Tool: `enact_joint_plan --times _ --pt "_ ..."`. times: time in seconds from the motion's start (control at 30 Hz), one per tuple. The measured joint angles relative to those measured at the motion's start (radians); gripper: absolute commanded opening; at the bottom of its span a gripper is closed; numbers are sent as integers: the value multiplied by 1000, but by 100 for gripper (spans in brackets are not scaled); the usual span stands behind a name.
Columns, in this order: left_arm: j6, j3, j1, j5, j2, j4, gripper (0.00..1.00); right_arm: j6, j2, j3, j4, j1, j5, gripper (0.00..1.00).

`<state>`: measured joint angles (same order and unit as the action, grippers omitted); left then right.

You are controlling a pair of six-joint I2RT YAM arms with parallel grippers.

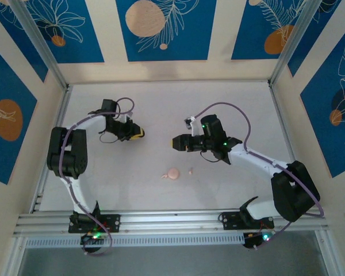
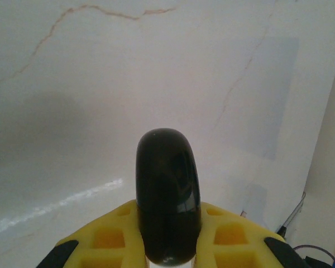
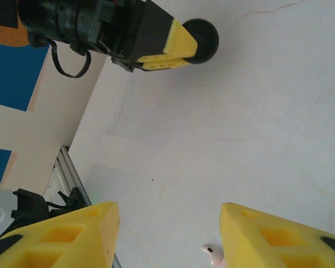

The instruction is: Insert wireless bluetooth earbuds into charging case

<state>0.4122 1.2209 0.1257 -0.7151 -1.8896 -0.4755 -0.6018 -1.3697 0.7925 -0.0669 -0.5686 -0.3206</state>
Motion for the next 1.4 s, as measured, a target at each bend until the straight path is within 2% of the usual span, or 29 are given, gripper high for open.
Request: enact_joint_plan --times 0.33,0.6,0.93,1.13,1.3,1.4 --pt "-22 5 -21 -23 -87 -31 17 15 -15 32 0 -9 7 51" --pt "-28 9 -32 -28 -95 -37 27 18 -37 38 0 -13 8 51" --pt "-34 31 -45 67 -98 -111 45 26 -41 47 4 -15 8 51" --pt "-48 34 -45 127 -73 -143 48 34 -41 62 11 -15 11 51" --pt "-49 31 -49 211 6 -189 50 45 -41 77 30 -15 16 51" --pt "-49 23 -40 288 145 -227 50 56 -41 94 61 -14 19 51"
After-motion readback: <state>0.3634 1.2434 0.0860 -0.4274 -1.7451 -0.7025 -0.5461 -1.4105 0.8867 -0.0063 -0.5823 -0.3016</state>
